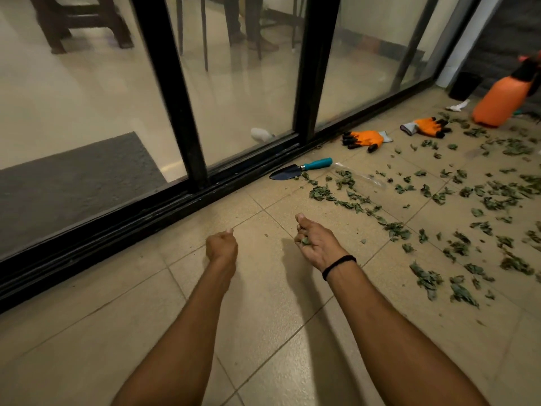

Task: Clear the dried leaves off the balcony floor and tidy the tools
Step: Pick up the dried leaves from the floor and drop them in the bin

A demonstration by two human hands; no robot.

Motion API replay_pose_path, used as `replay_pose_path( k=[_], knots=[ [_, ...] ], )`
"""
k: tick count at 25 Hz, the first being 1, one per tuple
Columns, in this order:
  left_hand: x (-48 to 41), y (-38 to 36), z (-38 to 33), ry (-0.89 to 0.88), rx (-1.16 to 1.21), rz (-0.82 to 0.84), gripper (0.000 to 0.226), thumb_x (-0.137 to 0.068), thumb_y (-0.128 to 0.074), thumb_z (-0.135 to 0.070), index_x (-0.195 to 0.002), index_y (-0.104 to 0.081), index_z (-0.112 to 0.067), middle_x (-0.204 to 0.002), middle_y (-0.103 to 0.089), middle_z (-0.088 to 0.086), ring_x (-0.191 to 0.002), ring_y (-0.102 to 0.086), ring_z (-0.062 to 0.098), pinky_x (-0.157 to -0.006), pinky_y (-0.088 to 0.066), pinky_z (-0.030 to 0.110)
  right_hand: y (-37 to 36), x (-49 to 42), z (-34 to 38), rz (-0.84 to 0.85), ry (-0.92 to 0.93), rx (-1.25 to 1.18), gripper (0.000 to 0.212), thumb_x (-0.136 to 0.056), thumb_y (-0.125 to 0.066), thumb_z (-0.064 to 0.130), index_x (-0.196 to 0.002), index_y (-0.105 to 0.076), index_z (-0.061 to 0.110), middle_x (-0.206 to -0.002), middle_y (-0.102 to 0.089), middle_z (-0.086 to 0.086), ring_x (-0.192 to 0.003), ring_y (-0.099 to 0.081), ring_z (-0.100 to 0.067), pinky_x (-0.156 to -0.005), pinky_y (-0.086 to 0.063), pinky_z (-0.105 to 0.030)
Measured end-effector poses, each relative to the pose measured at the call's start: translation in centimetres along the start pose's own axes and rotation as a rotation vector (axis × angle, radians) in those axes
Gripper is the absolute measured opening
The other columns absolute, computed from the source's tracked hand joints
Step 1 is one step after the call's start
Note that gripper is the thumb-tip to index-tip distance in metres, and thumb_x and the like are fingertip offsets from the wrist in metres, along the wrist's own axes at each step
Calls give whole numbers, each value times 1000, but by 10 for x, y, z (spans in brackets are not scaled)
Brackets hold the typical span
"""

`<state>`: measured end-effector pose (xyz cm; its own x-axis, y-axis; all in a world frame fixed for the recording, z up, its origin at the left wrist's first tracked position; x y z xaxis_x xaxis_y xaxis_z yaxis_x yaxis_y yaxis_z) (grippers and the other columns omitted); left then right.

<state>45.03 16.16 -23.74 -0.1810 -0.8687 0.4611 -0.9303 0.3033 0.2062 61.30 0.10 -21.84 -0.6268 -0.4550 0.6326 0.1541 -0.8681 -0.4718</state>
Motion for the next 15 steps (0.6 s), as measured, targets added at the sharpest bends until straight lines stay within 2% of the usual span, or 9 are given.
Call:
replay_pose_path(
  k=[2, 6, 8, 11, 15],
  knots=[
    [6, 42, -9, 125, 285, 13, 24, -102, -57, -22, -80, -55, -13, -67, -46, 1, -53, -38, 14, -46, -30, 21, -36, 19, -16, 81, -54, 16, 4, -97, -59, 8, -95, -60, 4, -66, -43, -1, -45, -29, -5, -37, -32, -15],
    [24, 118, -40, 184, 722, 66, 9, -101, -52, -3, -94, -54, -7, -77, -50, 1, -42, -38, 5, -34, -25, 18, -130, 64, -65, 234, -137, 55, 12, -101, -52, 8, -89, -55, 7, -64, -39, 0, -40, -28, -3, -37, -26, -13],
    [38, 150, -61, 168, 886, 117, 17, -104, -49, -7, -87, -53, -11, -68, -45, -1, -38, -35, 2, -34, -24, 16, -174, 92, -92, 299, -157, 100, 14, -101, -52, 8, -87, -54, 7, -64, -39, 0, -38, -30, -2, -36, -25, -12],
    [55, 230, -83, 109, 1027, 106, 29, -106, -45, -13, -78, -51, -15, -56, -40, -3, -36, -30, 2, -36, -24, 16, -243, 149, -141, 422, -195, 225, 15, -99, -55, 10, -85, -57, 8, -62, -42, 1, -36, -32, -2, -36, -27, -12],
    [82, 345, -98, -30, 1172, 42, 33, -107, -40, -10, -76, -51, -15, -62, -41, -2, -37, -31, 3, -37, -26, 16, -307, 220, -203, 592, -285, 200, 17, -99, -56, 11, -82, -57, 8, -61, -46, 1, -39, -34, -3, -38, -27, -12]
  ],
)
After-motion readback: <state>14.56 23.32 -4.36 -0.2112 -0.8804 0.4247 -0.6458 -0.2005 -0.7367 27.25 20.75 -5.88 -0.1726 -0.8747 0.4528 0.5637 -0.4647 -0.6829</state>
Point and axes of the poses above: each hand's wrist, its own x-axis away from the middle knuckle, its own y-axis out of the back of the hand, z = x × y, the point moved 7 cm from there along -x, towards the middle knuckle
